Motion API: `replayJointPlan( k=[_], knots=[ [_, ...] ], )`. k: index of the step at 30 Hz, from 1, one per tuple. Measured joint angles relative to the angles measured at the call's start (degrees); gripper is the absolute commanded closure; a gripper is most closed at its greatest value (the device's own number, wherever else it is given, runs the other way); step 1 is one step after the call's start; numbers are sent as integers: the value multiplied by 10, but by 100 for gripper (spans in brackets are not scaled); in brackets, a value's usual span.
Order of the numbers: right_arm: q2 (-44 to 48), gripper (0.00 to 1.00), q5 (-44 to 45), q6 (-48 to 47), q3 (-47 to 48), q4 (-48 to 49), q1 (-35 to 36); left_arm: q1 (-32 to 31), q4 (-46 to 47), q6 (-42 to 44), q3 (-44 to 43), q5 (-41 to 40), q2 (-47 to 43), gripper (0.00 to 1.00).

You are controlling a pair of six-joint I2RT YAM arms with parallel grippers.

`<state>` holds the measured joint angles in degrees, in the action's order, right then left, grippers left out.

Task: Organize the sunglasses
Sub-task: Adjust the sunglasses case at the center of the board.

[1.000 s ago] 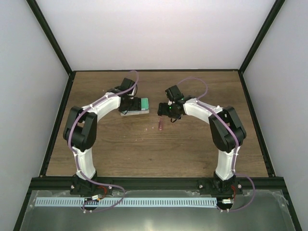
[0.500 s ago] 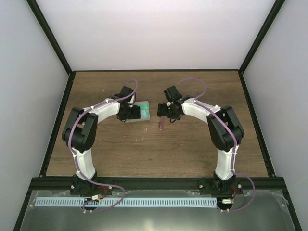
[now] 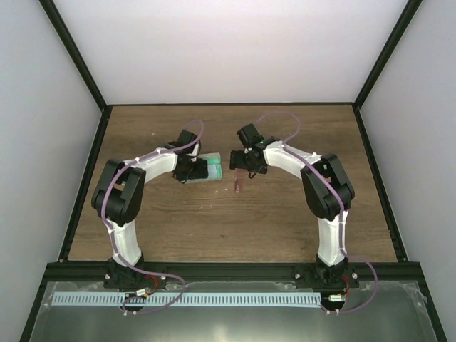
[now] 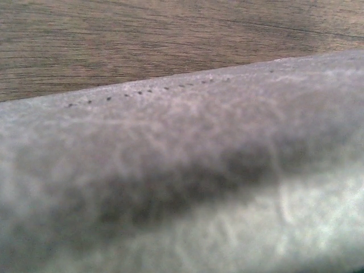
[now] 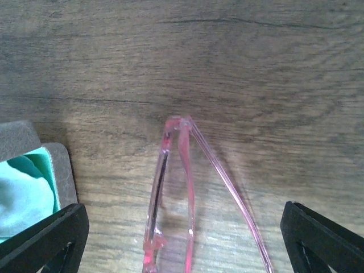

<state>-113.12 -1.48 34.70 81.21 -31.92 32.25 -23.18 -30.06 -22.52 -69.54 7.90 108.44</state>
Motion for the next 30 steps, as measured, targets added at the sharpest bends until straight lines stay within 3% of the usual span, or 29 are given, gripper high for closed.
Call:
replayJointPlan(
  k=[6, 9, 13, 17, 30],
  knots=[
    [-43, 17, 25, -8, 34, -25, 8, 0, 6, 0, 7, 2, -4, 27],
    [-60, 29, 45, -11, 45, -41, 16, 0, 8, 0, 9, 2, -5, 27],
    [-65, 52, 59, -9, 51, -54, 30, 0, 9, 0, 10, 2, -5, 27],
    [-66, 64, 68, -4, 52, -67, 36, 0, 9, 0, 10, 3, -5, 27],
    [-62, 72, 140, -12, 53, -111, 36, 0, 9, 1, 10, 4, -5, 27]
  ],
)
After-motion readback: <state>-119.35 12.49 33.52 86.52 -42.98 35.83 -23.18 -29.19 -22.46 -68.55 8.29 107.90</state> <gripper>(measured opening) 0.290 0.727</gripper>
